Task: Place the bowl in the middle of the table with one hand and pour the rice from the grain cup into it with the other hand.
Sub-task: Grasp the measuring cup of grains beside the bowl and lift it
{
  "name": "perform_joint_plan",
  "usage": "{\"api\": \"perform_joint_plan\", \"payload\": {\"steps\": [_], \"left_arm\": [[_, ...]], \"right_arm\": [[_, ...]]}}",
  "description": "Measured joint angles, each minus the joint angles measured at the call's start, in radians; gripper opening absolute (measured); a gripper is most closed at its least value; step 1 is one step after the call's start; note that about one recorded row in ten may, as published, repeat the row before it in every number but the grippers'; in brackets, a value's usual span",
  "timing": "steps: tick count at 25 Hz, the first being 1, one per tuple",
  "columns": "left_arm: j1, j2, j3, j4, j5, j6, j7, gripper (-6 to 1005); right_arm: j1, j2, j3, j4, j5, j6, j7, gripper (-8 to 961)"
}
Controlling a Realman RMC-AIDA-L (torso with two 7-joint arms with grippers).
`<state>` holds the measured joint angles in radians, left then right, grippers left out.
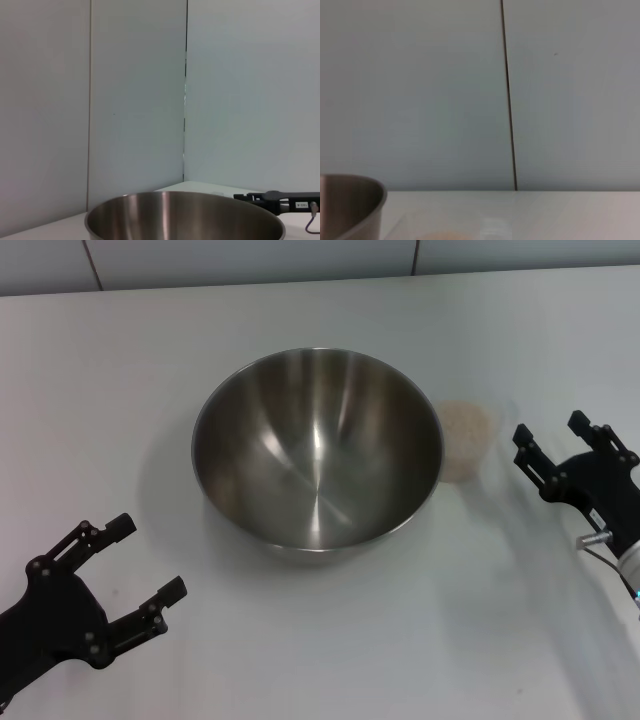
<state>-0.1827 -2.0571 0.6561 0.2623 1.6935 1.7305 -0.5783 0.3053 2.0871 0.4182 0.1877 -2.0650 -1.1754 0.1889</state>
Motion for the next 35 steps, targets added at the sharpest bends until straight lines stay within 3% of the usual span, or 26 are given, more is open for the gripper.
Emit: {"api": "perform_joint_plan", "payload": {"steps": [21, 35], "left_arm": [[-0.018, -0.002, -0.028, 0.001, -0.003, 0.0, 0.0, 869], [-0.023, -0.001, -0.043, 0.0, -0.003, -0.006, 0.0, 869]], "right_arm": [[0.108, -0.001, 0.005, -0.034, 0.0, 0.08, 0.0, 739], [0.116, 0.0, 0.002, -0.035, -0.001, 0.086, -0.007, 697]]}}
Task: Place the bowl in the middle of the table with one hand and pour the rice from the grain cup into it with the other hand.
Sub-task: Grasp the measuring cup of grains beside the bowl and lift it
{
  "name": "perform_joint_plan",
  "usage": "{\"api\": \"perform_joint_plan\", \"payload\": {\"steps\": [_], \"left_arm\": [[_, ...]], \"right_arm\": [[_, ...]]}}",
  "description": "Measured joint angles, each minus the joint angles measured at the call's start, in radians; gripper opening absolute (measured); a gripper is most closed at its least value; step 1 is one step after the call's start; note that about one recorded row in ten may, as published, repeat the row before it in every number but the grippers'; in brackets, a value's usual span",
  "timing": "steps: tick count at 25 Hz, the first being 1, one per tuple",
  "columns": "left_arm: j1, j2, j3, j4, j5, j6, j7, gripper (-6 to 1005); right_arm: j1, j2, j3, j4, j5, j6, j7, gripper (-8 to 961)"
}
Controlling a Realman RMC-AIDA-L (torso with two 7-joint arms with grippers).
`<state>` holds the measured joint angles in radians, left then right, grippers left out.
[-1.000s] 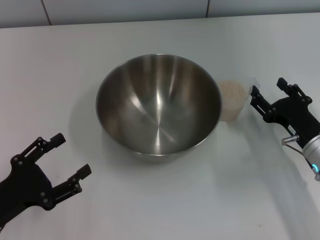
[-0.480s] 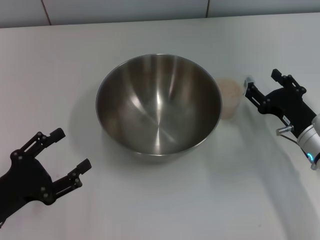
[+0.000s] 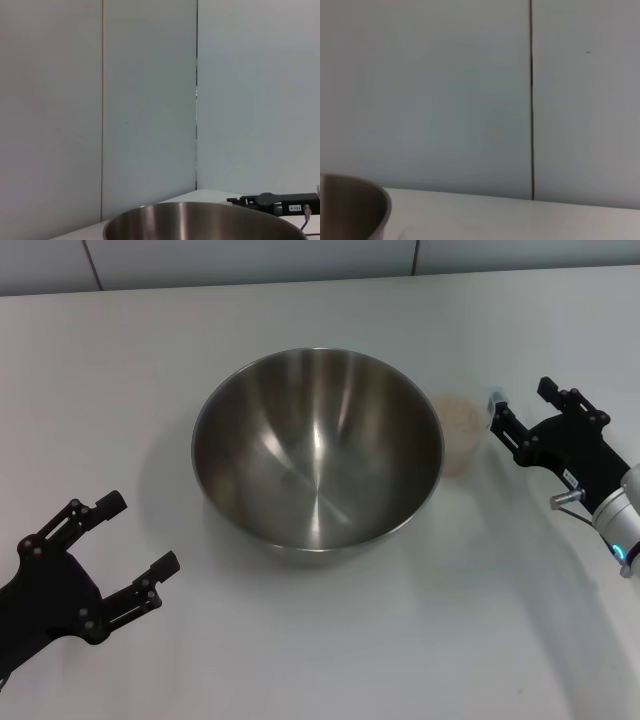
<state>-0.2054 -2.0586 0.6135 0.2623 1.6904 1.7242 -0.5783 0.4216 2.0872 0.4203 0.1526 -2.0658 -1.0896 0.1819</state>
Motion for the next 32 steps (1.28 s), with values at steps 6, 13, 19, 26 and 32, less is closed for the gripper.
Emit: {"api": "perform_joint_plan", "payload": {"steps": [6, 13, 19, 26, 32], "left_arm": [[0.0, 0.0, -0.003, -0.001, 0.0, 0.002, 0.0, 869], [0.0, 0.0, -0.006, -0.002, 0.0, 0.004, 0.0, 870], [0.002, 0.0, -0.008, -0.003, 0.0, 0.004, 0.0, 870], [0.004, -0.001, -0.009, -0.003, 0.0, 0.006, 0.0, 869], [0.006, -0.001, -0.009, -0.003, 0.0, 0.006, 0.0, 869]], "right_arm": [[0.002, 0.0, -0.008, 0.005, -0.007, -0.005, -0.019, 625], [0.012, 0.001, -0.011, 0.006, -0.01, 0.003, -0.019, 456], [0.016, 0.002, -0.013, 0.013, -0.013, 0.008, -0.02, 185], [0.009, 0.002, -0.014, 0.019, -0.014, 0.001, -0.027, 26], [0.004, 0.002, -0.008, 0.02, -0.014, -0.002, -0.03, 14]]}}
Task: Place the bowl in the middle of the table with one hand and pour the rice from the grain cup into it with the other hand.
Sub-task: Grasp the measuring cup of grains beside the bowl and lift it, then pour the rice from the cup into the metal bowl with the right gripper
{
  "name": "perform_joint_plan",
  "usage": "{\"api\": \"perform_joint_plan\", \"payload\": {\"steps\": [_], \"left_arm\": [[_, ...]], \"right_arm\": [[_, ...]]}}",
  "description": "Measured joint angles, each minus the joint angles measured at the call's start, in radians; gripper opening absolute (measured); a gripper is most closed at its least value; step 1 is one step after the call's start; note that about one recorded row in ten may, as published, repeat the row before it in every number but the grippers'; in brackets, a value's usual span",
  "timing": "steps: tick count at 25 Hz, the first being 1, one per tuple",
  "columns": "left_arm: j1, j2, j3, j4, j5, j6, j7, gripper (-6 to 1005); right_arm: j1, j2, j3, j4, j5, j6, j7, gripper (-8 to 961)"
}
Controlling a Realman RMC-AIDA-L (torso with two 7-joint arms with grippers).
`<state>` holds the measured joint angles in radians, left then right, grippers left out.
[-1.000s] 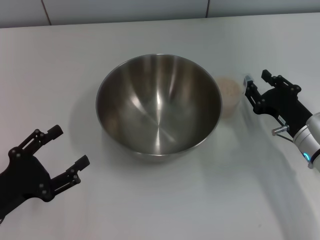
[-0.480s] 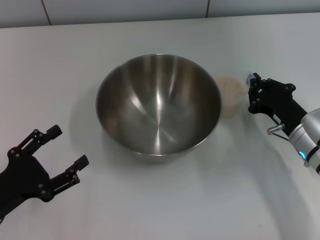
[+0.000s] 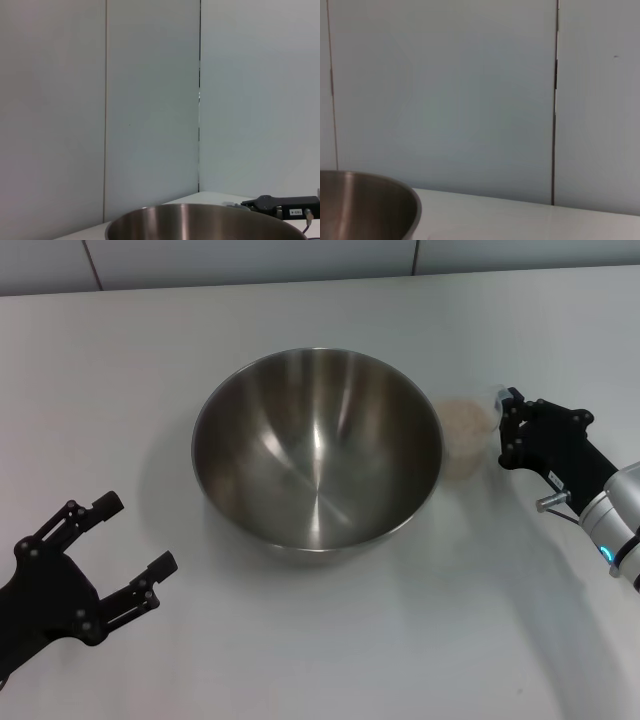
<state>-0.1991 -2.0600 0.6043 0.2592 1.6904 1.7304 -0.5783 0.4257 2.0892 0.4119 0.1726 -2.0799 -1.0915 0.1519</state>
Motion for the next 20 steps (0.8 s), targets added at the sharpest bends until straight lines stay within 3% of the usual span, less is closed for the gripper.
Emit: {"api": "perform_joint_plan", "payload": {"steps": [10, 20], "left_arm": [[0.003, 0.0, 0.0, -0.009, 0.0, 0.0, 0.0, 870], [0.007, 0.0, 0.007, -0.009, 0.007, -0.002, 0.001, 870]], "right_arm": [[-0.022, -0.007, 0.059, -0.003, 0.013, -0.144, 0.025, 12], [0.006, -0.01, 0.096, -0.001, 0.014, -0.314, 0.039, 13]]}}
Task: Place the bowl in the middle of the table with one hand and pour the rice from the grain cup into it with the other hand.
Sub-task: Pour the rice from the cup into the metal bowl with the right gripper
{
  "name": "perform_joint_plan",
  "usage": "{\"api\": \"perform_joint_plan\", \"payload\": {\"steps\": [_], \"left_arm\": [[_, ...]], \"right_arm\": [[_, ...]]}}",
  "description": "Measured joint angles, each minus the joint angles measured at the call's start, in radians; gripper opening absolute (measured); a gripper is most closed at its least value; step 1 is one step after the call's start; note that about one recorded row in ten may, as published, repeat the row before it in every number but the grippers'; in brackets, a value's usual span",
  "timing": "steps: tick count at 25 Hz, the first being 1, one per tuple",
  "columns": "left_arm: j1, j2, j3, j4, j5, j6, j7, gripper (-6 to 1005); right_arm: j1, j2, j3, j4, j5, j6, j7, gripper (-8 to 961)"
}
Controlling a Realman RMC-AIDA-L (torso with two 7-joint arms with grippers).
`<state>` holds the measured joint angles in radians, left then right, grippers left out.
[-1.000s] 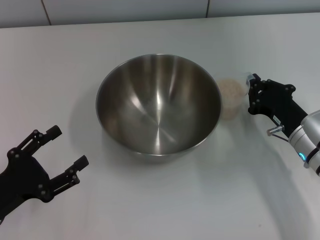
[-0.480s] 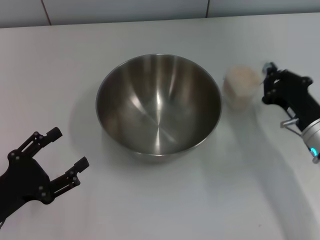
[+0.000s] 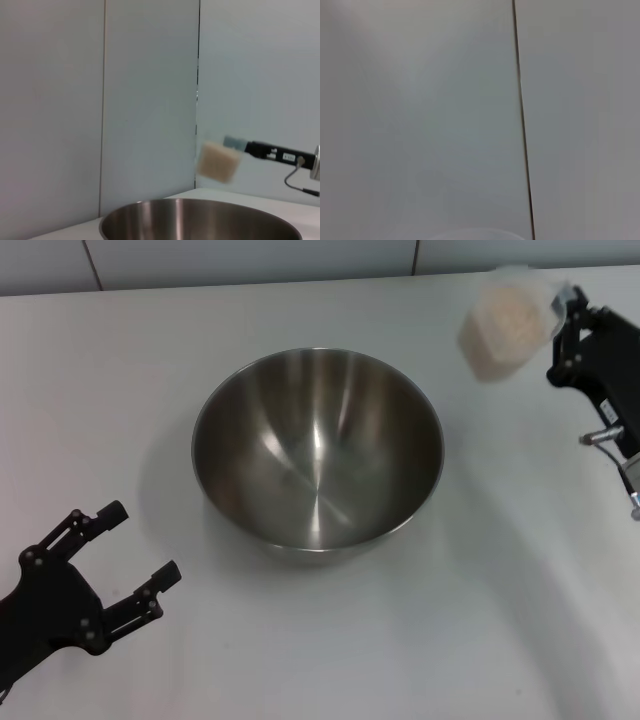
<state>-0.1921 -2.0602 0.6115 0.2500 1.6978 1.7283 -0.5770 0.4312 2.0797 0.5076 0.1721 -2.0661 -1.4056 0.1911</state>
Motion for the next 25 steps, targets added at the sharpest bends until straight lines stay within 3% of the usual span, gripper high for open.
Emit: {"api": "perform_joint_plan", "payload": {"steps": [14, 25], "left_arm": [[0.004, 0.0, 0.002, -0.002, 0.002, 0.001, 0.0, 869], [0.003, 0.0, 0.003, -0.002, 0.007, 0.008, -0.001, 869]], "right_arm": [[0.033, -0.003, -0.013, -0.009, -0.036, -0.029, 0.042, 12], [0.145, -0.013, -0.023, -0.1, -0.404, -0.04, 0.23, 12]]}}
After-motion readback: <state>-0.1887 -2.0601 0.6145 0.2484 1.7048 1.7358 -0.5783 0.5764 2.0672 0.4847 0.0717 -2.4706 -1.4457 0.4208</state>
